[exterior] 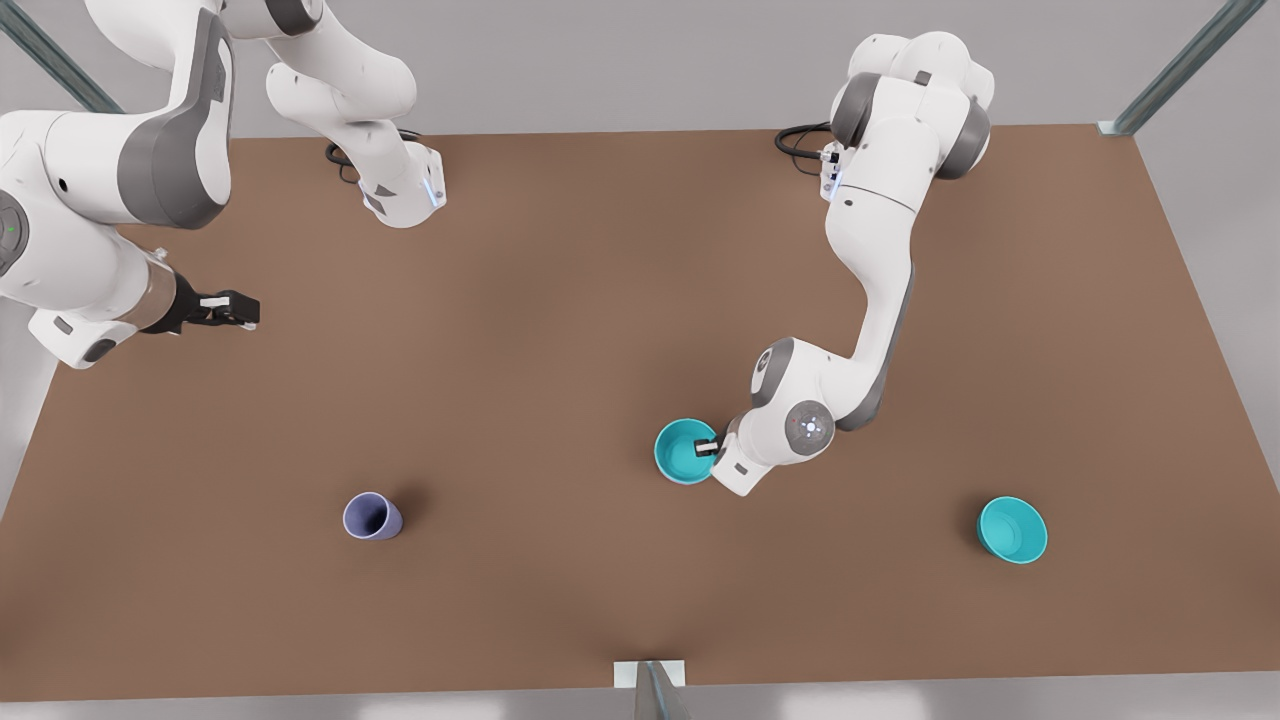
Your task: Stack the blue bowl on the pink bowl
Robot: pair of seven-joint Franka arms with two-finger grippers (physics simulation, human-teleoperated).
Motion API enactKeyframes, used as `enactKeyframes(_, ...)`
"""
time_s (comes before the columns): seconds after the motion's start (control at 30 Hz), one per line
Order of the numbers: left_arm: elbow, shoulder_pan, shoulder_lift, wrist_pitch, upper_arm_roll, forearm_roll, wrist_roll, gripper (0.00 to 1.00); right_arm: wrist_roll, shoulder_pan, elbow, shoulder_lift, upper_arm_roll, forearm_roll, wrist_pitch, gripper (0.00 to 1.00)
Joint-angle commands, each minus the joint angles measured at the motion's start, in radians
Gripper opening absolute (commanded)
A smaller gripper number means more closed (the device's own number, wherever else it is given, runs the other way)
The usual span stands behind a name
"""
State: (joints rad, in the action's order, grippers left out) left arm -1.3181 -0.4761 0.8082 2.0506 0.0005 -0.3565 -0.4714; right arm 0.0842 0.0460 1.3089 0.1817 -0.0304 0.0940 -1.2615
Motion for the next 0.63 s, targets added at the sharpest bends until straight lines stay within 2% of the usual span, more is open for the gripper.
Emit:
enactKeyframes(0.0, -0.001, 0.001, 0.000, 0.002, -0.001, -0.002, -0.093, 0.33, 0.006, 0.000, 0.000, -0.001, 0.000, 0.000, 0.001, 1.00)
enactKeyframes(0.03, -0.001, 0.001, 0.000, 0.002, -0.001, -0.002, -0.095, 1.00, 0.006, 0.000, 0.000, -0.001, 0.000, 0.000, 0.001, 1.00)
enactKeyframes(0.1, 0.000, 0.001, -0.011, -0.013, 0.003, -0.002, -0.093, 1.00, 0.006, 0.000, 0.000, -0.001, 0.000, 0.000, 0.001, 1.00)
enactKeyframes(0.13, 0.000, 0.001, -0.035, -0.090, 0.045, 0.001, -0.090, 1.00, 0.006, 0.000, 0.000, -0.001, -0.002, 0.000, 0.001, 1.00)
enactKeyframes(0.17, 0.000, 0.001, -0.109, -0.239, 0.120, 0.008, -0.082, 1.00, 0.006, -0.001, 0.000, -0.001, -0.002, 0.000, 0.001, 1.00)
enactKeyframes(0.2, 0.016, -0.001, -0.237, -0.507, 0.266, 0.016, 0.098, 1.00, 0.006, 0.000, 0.000, -0.001, -0.002, 0.001, 0.001, 1.00)
enactKeyframes(0.23, 0.080, 0.001, -0.331, -0.676, 0.322, 0.109, 0.164, 1.00, 0.006, -0.001, 0.000, -0.001, -0.002, -0.002, 0.001, 1.00)
enactKeyframes(0.27, 0.166, 0.001, -0.368, -0.800, 0.323, 0.221, 0.253, 1.00, 0.006, 0.000, 0.000, -0.001, -0.002, -0.003, 0.001, 1.00)
enactKeyframes(0.33, 0.250, 0.002, -0.371, -0.886, 0.326, 0.226, 0.307, 1.00, 0.006, 0.000, 0.000, 0.001, -0.002, -0.007, 0.001, 1.00)
enactKeyframes(0.37, 0.235, 0.034, -0.429, -0.876, 0.296, 0.243, 0.309, 1.00, 0.006, 0.000, 0.000, 0.001, -0.002, -0.005, 0.001, 1.00)
enactKeyframes(0.4, 0.108, 0.207, -0.547, -0.779, 0.064, 0.307, 0.312, 1.00, 0.006, 0.000, 0.000, 0.001, -0.002, -0.005, 0.001, 1.00)
enactKeyframes(0.43, -0.027, 0.252, -0.641, -0.702, -0.040, 0.415, 0.320, 1.00, 0.006, 0.000, 0.000, 0.007, -0.003, -0.007, 0.001, 1.00)
enactKeyframes(0.5, -0.024, 0.254, -0.650, -0.733, -0.030, 0.380, 0.323, 1.00, 0.006, 0.000, 0.000, 0.007, -0.003, -0.007, 0.001, 1.00)
enactKeyframes(0.6, 0.117, 0.258, -0.543, -0.826, -0.031, 0.353, 0.267, 1.00, 0.006, 0.000, 0.000, 0.007, -0.003, -0.007, 0.001, 1.00)
